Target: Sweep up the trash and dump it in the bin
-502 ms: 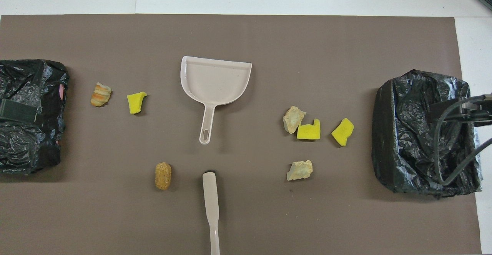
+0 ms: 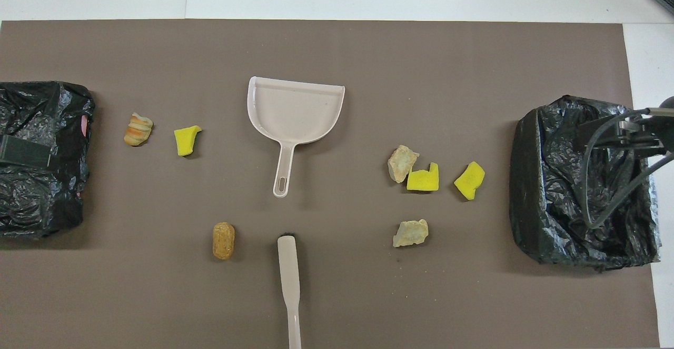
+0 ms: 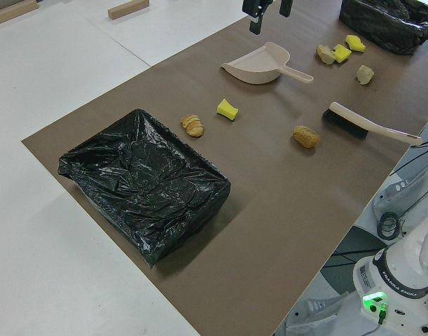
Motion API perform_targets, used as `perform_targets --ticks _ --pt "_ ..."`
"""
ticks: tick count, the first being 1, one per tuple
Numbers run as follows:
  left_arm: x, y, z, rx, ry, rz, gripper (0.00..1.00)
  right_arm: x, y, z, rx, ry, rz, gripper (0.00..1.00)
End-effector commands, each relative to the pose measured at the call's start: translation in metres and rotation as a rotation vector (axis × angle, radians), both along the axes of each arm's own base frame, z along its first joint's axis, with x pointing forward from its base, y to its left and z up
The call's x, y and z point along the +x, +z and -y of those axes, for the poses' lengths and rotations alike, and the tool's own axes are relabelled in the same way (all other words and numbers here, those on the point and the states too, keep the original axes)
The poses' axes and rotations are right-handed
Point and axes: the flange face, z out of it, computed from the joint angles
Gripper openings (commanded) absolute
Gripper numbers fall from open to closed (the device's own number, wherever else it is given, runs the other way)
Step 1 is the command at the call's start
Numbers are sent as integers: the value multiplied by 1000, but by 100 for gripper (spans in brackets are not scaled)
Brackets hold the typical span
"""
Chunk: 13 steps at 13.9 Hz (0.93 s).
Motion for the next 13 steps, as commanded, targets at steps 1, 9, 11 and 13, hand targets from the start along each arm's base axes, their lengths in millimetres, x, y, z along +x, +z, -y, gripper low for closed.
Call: perform_targets --ticks 1,9,11,13 --pt "-7 1 0 10 0 18 100 -1 0 -2 4 -18 13 100" --pt "-7 1 5 10 -9 20 100 -4 -1 3 -12 -18 10 100" --pt "-7 2 9 11 -17 21 100 -6 -4 1 -13 -15 3 100" --pt "-7 1 13 9 -20 20 100 -7 -4 -1 -14 -14 4 100"
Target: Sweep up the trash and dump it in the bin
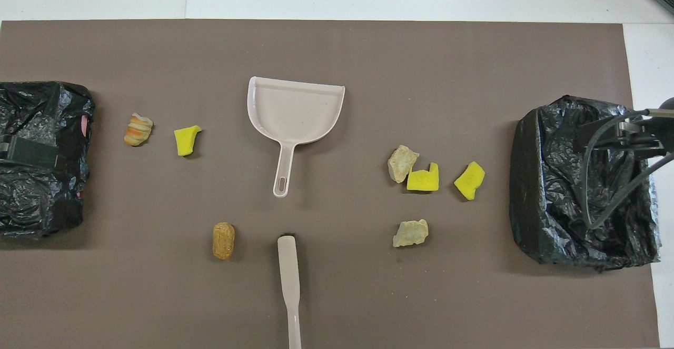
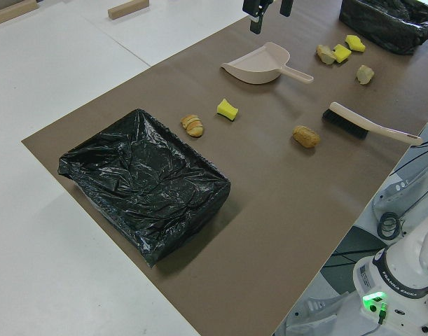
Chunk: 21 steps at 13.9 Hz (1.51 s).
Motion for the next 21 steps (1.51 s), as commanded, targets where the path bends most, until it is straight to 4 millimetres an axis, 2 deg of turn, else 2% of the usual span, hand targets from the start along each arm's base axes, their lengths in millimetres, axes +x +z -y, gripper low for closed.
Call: perform_targets --ticks 1,5,7,8,11,14,15,18,21 --pt "-7 1 5 9 4 18 100 -7 -2 -2 -11 -12 8 100" --pt "-10 -3 24 8 -15 19 100 -9 -1 -4 -9 -9 8 100" --pt "-20 -16 48 7 -16 18 100 -10 -3 -9 -8 2 3 100" --pt "-32 -25 63 6 -8 21 100 -12 -3 -15 -7 13 3 100" --pt "-71 -74 115 12 6 -6 100 -14 -4 -32 3 39 0 100" --pt "-112 -126 171 27 10 -27 100 -19 -10 -55 3 85 -16 100" --pt "-129 -141 187 32 5 -31 100 -26 -10 -69 1 106 -15 100" --pt "-177 -180 231 49 -8 -42 100 -30 -10 -84 13 122 5 100" --pt "-209 -216 254 62 -25 -45 100 -32 -10 -92 14 137 4 100"
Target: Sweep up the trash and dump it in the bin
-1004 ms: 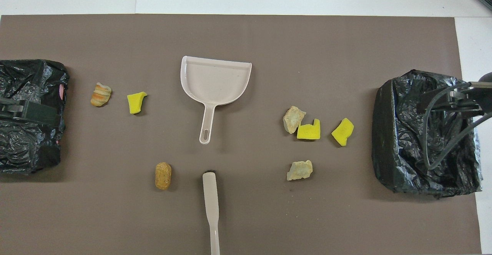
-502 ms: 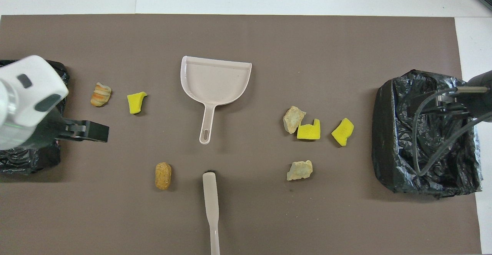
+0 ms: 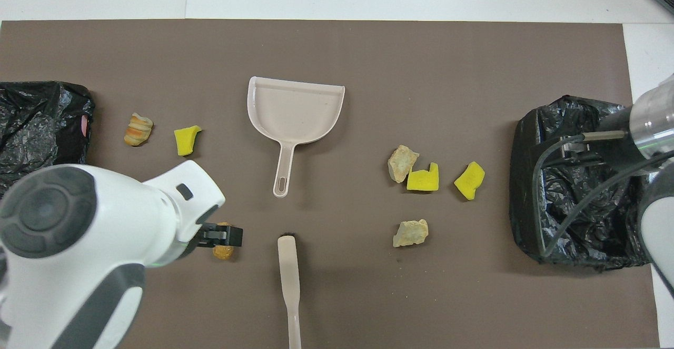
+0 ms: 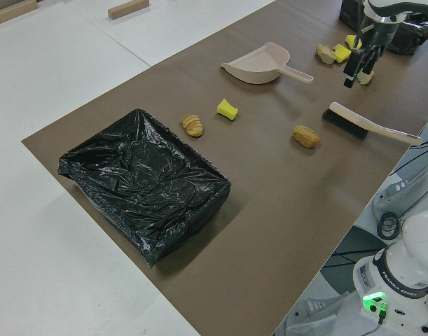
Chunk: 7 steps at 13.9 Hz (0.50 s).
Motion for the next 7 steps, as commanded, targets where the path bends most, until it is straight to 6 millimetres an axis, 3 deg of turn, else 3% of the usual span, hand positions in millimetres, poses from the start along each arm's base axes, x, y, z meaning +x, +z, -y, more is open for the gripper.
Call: perform_targets --ticks 1,3,7 --pt "-38 -33 13 4 -1 16 100 -6 -1 -1 14 -25 17 100" --pt "-74 -71 30 0 -5 29 100 -6 -4 -1 14 -12 14 100" --pt "-119 -98 50 -1 -27 40 100 -12 -9 -16 13 9 4 100"
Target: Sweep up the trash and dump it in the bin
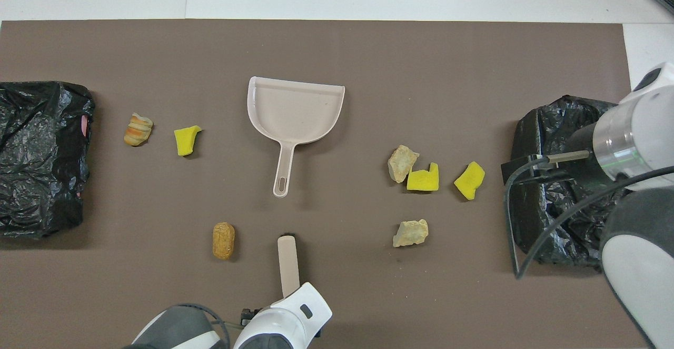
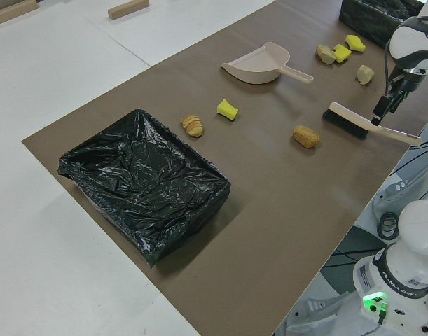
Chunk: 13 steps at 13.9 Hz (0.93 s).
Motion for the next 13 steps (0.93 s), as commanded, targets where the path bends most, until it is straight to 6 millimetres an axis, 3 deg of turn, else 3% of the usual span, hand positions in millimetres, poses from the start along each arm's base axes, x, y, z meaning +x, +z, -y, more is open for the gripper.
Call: perform_targets --ticks 1,5,8,10,13 --pt "-30 -16 0 -9 3 14 97 -10 -8 -6 20 -8 3 100" --pt "-53 -24 8 -14 39 21 79 -11 -8 -7 25 -8 2 100" --pt "-56 -25 7 -12 54 17 70 -12 -8 -6 25 -7 1 100" --pt "-56 -26 6 -8 61 8 55 -11 -8 -7 25 -8 4 100" --pt "-59 -29 2 -1 71 -9 45 -12 -8 -7 23 -17 3 100"
